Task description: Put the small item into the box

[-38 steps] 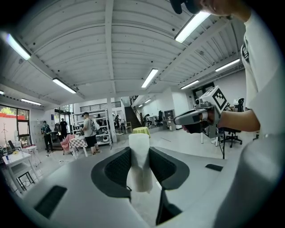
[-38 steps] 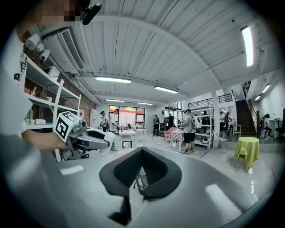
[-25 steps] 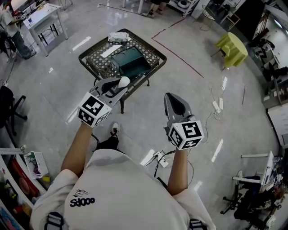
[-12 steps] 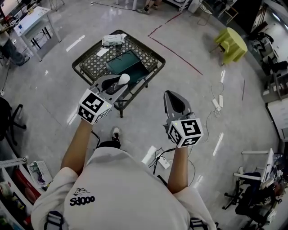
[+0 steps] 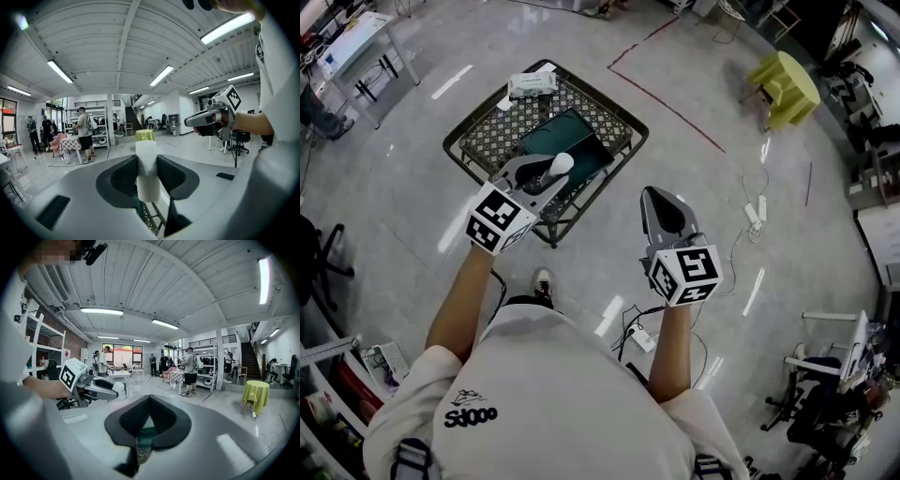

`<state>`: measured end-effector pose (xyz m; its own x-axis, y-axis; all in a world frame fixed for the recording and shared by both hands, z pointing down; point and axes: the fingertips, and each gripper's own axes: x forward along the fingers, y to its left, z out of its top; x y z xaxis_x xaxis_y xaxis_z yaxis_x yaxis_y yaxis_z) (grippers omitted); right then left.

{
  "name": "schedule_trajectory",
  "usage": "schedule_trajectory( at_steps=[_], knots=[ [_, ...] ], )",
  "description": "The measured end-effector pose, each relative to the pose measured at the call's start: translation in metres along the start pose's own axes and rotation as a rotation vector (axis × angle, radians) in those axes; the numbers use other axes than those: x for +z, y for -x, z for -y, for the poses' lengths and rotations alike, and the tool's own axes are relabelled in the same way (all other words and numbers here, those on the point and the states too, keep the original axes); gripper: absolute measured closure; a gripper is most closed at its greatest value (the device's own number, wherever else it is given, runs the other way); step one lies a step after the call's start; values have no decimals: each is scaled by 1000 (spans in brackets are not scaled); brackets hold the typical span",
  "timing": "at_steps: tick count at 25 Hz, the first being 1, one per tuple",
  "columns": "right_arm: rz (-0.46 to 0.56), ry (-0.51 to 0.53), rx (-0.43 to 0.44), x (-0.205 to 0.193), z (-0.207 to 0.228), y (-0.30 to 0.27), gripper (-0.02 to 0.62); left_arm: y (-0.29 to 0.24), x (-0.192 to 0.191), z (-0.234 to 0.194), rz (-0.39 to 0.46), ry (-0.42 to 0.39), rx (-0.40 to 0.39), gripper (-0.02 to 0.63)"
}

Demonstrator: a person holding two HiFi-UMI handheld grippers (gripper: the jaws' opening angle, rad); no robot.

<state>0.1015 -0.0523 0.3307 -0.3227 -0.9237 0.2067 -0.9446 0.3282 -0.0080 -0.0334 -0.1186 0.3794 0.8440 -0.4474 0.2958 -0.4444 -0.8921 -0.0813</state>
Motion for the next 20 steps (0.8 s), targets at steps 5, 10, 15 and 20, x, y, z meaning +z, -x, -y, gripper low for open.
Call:
schedule_trajectory(
  at_steps=[5,10,15,20],
  knots=[
    [-17,-23,-17,-5,11,-30,586,-24,-11,-25,-30,3,-37,479],
    [-30,-38,-45,-10,20,-54,586,-45,-23,-43,-57,-8,-75,477],
    [-33,-53,-81,-10,30,-71,584,-63,-29,-55,-81,-33,-117,479],
    [-30,-80,-89,-15,41,-83,584,-83,-38,-63,-100,-32,-143,479]
  ],
)
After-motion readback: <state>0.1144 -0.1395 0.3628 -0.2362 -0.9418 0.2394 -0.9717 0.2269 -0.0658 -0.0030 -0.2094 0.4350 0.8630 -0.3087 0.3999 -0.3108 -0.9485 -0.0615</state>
